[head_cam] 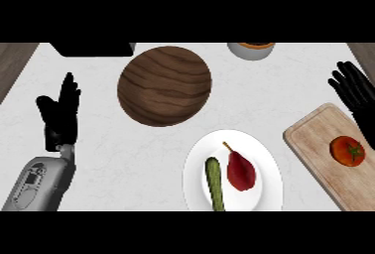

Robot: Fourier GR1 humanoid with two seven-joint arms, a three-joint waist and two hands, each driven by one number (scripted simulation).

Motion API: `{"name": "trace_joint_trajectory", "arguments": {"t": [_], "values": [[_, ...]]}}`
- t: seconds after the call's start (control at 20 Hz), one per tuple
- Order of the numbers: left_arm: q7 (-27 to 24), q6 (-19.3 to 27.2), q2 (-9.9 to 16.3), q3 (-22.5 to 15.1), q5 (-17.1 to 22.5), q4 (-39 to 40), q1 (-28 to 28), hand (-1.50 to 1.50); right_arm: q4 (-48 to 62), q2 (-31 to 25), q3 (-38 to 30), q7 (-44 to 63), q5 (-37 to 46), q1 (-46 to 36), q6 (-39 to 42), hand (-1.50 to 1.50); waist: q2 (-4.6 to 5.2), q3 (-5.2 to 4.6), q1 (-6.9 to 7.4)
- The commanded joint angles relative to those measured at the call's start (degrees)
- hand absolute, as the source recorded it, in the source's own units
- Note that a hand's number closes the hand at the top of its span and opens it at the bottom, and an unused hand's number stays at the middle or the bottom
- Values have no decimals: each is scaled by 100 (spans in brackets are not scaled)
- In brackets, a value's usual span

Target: Pick the pear from the plate and place it in the bowl

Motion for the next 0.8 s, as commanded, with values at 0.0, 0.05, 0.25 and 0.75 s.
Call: {"name": "trace_joint_trajectory", "arguments": {"t": [0.0,0.05,0.25,0.75], "values": [[-44,-156,-143,-105,-36,-139,24,0,-354,254,397,53,408,333,82,150,6,-31,-17],[-86,-439,16,-97,130,-249,22,0,-774,435,992,639,583,105,-226,150,-8,-39,17],[-285,-802,-466,-873,84,-726,62,0,-842,936,2613,930,1533,372,-149,150,-36,-52,153],[-245,-944,-479,-881,190,-975,496,0,-1552,2355,2822,-1635,3523,2168,-3288,-150,-16,-29,-86]]}}
